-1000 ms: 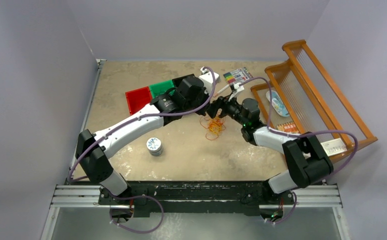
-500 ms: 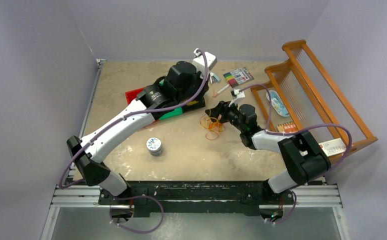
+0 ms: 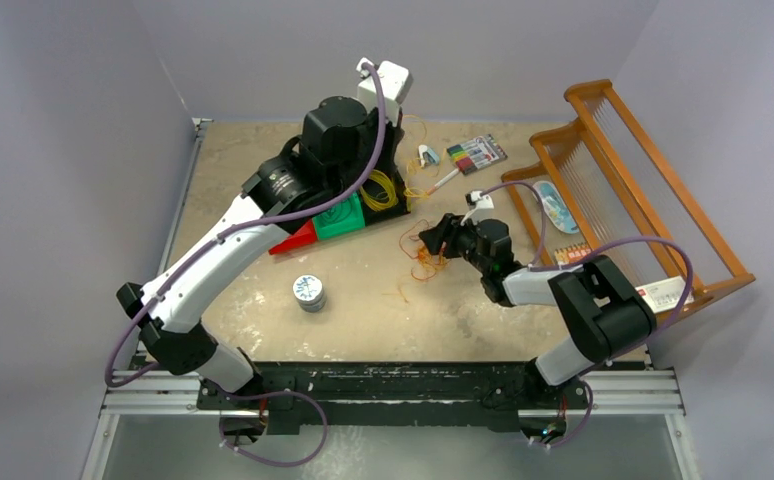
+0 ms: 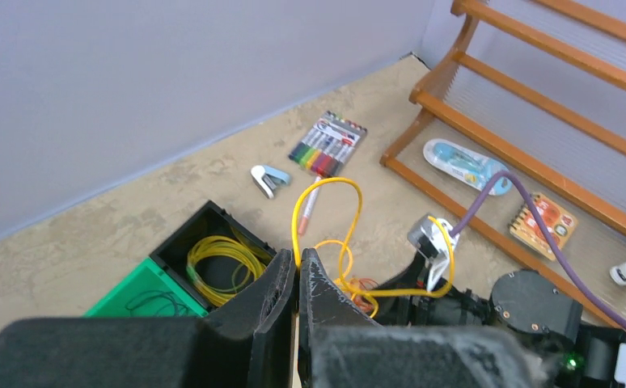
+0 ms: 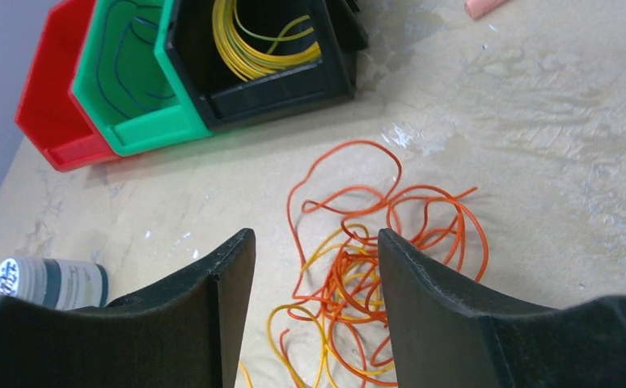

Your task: Untangle the cables

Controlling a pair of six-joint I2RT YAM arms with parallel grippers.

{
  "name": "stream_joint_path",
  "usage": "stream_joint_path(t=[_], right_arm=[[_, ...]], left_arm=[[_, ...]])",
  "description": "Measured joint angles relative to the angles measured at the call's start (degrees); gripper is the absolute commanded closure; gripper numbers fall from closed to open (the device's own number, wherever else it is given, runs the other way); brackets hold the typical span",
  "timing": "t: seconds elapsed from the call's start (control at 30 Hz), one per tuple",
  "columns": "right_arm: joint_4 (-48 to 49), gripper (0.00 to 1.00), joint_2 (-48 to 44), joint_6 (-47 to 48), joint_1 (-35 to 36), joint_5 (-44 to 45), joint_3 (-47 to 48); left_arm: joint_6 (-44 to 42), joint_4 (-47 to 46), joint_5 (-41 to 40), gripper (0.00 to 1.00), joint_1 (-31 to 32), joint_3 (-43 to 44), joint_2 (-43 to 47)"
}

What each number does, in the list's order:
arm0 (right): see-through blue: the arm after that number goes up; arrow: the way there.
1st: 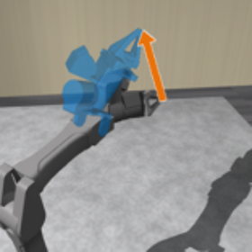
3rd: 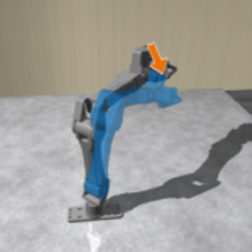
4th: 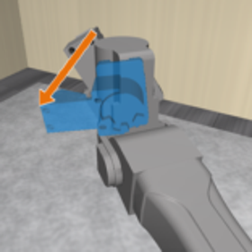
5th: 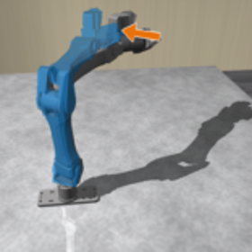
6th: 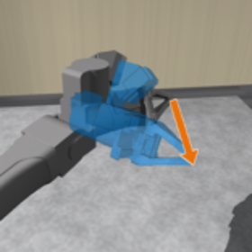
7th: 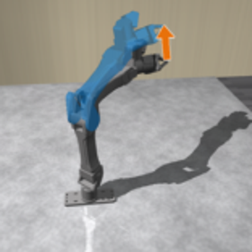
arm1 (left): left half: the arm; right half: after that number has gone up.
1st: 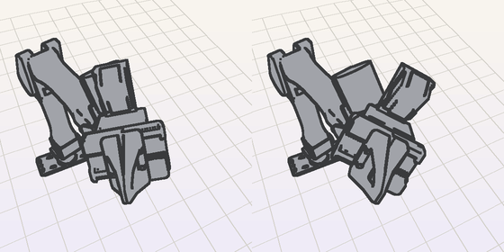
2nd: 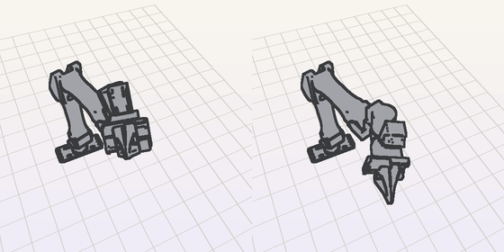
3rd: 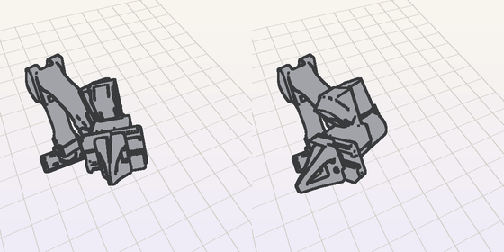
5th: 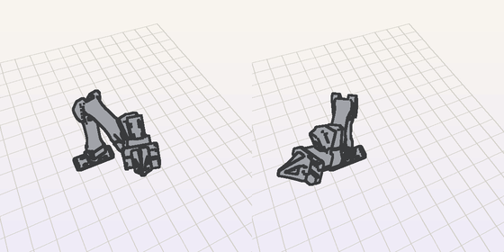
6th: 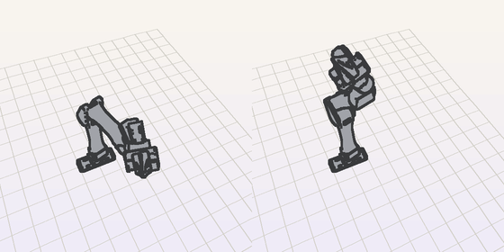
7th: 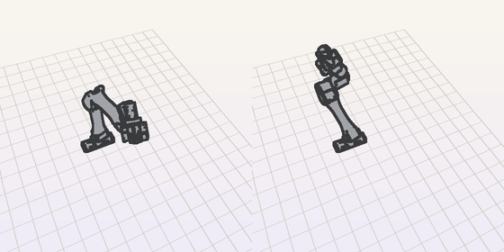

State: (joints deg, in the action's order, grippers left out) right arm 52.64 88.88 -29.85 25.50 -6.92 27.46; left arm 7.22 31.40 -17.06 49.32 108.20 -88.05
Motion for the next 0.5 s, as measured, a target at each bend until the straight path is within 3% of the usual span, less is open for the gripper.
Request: stream_joint_path(t=[0.5], right_arm=[[0.8,0.39,-0.3,-0.1,0.0,0.4,-3.5]], left_arm=[[-3.1,-0.3,-6.3,1.00,0.0,4.8,-0.3]])
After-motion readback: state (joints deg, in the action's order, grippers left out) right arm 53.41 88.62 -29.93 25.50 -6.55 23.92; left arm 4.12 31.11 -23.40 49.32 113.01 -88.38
